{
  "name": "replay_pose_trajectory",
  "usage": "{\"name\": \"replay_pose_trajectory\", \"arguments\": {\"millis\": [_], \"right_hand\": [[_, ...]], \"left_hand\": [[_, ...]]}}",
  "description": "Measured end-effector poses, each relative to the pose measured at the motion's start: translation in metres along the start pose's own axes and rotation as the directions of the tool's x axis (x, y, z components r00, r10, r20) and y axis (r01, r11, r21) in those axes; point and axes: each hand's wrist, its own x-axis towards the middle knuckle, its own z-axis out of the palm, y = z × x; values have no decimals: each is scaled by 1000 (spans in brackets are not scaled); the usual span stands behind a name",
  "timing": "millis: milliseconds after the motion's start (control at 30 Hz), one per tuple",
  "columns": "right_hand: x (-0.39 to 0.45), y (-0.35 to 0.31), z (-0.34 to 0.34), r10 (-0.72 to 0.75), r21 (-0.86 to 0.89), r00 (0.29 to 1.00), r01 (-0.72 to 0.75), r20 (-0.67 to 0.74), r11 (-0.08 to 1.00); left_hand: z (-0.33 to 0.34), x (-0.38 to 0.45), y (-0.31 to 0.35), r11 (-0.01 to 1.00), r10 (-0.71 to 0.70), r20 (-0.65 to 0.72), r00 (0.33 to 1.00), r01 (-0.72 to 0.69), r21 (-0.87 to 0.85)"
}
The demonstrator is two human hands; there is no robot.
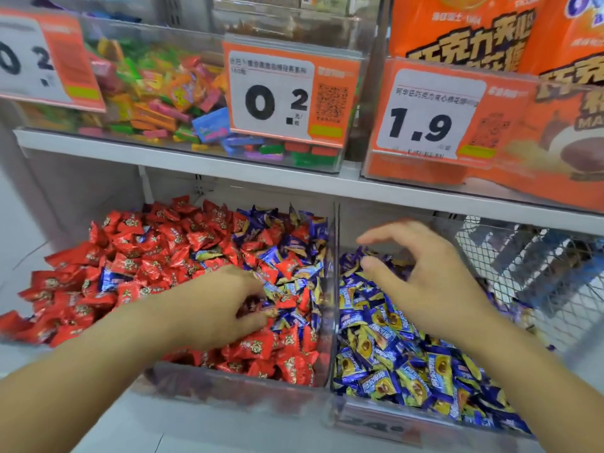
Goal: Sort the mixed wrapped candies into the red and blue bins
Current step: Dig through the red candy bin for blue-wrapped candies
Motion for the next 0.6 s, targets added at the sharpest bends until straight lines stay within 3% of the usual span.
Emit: {"name": "replay_pose_trajectory", "arguments": {"millis": [133,267,400,500,600], "right_hand": [[12,-44,23,-169,117,984,161,62,980],[29,-64,44,-226,90,945,210,238,974],[45,-70,62,-159,-133,877,243,453,961],[59,-68,73,-69,-321,863,259,500,911],[66,-62,76,92,-505,844,225,528,833]], "left_hand": [[-6,-6,-19,999,12,-1,1000,-12,38],[-21,-16,-31,990,51,-137,989,-69,-124],[-33,-31,-44,992,56,-169,984,-74,-101],[-23,-35,-48,997,41,-48,998,-44,-68],[-15,-29,-49,997,22,-39,999,-25,-78]]}}
